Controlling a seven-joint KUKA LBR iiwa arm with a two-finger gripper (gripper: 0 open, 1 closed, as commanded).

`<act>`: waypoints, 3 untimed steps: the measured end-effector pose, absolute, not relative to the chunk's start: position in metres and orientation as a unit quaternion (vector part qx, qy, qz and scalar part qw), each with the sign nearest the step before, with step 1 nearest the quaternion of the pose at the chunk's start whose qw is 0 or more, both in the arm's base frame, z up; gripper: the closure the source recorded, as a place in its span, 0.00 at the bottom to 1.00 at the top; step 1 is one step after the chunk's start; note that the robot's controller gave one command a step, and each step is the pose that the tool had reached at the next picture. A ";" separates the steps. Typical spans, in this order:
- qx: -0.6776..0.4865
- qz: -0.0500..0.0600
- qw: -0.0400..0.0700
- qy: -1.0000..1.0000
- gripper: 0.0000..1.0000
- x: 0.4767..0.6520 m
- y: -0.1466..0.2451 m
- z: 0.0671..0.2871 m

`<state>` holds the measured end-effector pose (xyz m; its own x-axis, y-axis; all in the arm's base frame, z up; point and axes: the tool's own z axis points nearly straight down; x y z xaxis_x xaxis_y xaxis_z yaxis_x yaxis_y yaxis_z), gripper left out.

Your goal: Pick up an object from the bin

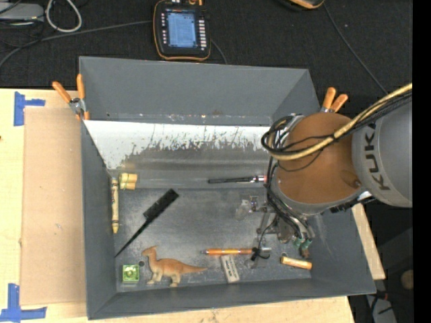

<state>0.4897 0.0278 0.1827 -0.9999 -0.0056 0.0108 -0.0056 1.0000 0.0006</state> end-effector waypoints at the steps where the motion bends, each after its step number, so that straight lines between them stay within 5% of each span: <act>1: 0.002 0.000 0.001 -1.000 0.00 0.491 0.028 0.187; 2: 0.044 -0.001 0.002 -0.999 0.00 0.484 -0.013 0.067; 3: 0.012 -0.001 -0.009 -1.000 0.00 0.479 -0.011 0.071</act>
Offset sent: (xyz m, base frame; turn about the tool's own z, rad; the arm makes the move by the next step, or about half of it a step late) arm -0.0060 -0.0398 -0.1127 -0.0861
